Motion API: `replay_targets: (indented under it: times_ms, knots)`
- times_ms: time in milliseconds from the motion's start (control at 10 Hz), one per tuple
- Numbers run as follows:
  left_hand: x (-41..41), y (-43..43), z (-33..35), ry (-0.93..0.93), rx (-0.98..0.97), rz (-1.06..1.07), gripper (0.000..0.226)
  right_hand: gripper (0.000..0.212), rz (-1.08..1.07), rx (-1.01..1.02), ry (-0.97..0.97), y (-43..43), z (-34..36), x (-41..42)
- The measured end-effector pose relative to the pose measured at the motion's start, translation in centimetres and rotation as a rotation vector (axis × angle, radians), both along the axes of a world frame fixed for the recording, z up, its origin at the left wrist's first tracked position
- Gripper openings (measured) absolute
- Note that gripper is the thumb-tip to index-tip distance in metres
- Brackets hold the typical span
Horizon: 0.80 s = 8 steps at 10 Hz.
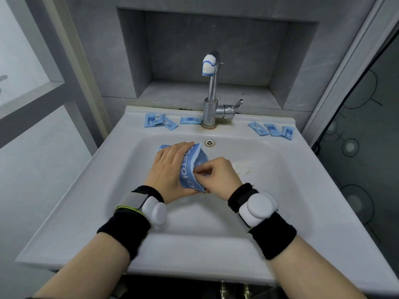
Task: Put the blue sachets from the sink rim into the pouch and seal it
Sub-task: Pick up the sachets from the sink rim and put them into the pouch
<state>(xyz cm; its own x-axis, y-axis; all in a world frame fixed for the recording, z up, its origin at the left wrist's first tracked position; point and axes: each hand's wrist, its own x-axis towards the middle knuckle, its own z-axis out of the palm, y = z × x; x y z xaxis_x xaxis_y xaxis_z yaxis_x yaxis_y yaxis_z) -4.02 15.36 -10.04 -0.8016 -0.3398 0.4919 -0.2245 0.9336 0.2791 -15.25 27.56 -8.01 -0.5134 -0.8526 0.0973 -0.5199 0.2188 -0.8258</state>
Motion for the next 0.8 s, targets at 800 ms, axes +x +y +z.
replay_targets:
  times_ms: [800]
  knots:
    - [-0.13,-0.24,-0.25,0.047,-0.021,-0.043,0.111,0.013,0.009,0.045,-0.029,0.01,0.24,0.15]
